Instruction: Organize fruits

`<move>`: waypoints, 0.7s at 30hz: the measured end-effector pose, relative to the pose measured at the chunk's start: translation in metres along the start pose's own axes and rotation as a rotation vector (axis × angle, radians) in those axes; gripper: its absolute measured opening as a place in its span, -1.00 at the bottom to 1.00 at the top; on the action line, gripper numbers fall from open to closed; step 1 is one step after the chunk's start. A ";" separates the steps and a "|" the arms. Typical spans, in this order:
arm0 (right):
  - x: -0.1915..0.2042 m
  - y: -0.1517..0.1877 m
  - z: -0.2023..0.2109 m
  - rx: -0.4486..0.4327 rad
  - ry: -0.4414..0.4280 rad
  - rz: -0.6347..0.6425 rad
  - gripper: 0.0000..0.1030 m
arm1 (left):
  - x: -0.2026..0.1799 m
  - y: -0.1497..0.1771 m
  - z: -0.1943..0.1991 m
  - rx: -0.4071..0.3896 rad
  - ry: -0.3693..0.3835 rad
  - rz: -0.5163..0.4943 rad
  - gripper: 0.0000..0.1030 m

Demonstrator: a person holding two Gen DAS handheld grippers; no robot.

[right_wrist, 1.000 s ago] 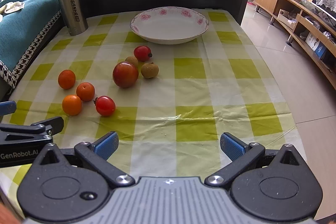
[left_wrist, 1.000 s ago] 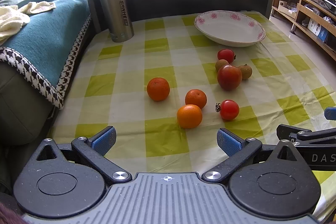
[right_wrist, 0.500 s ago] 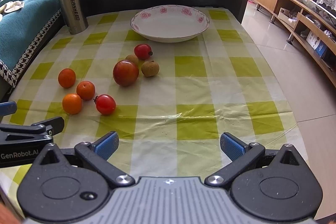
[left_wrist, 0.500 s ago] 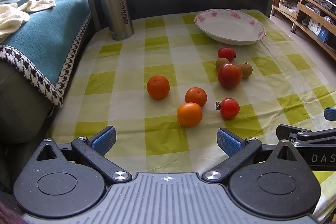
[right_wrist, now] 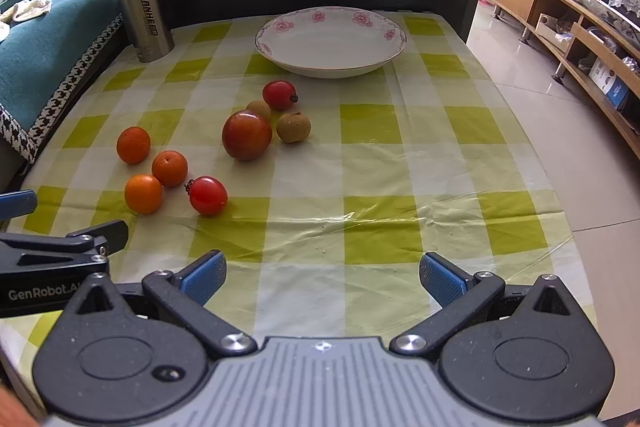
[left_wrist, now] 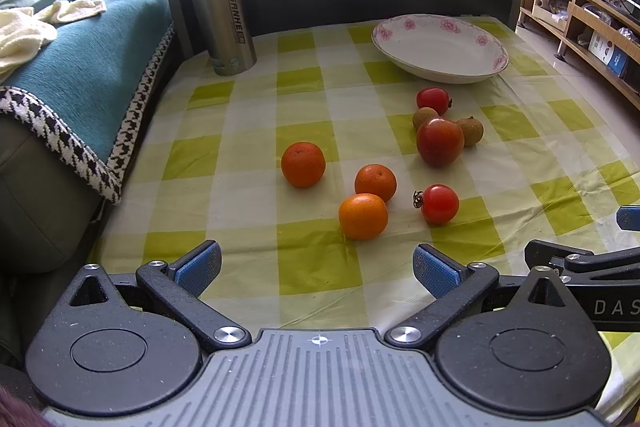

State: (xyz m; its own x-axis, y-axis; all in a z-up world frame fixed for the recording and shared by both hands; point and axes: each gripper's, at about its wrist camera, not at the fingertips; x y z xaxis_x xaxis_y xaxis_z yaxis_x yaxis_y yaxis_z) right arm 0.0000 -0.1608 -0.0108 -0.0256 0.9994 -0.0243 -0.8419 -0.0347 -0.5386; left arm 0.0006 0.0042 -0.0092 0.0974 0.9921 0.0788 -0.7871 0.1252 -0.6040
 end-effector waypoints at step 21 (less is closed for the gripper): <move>0.001 0.000 -0.001 0.005 -0.002 0.004 1.00 | 0.000 -0.001 -0.002 0.008 0.001 -0.003 0.99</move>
State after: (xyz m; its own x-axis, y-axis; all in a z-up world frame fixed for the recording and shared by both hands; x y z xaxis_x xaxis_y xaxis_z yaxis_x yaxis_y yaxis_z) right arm 0.0004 -0.1598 -0.0117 -0.0299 0.9992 -0.0250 -0.8447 -0.0386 -0.5339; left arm 0.0025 0.0038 -0.0101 0.1007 0.9917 0.0801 -0.7917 0.1286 -0.5972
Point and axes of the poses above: each gripper's, at about its wrist camera, not at the fingertips, and z roughly against the way its jaws point, x to its left, y to its underside, and after that the axes turned 4 degrees about x, right-handed
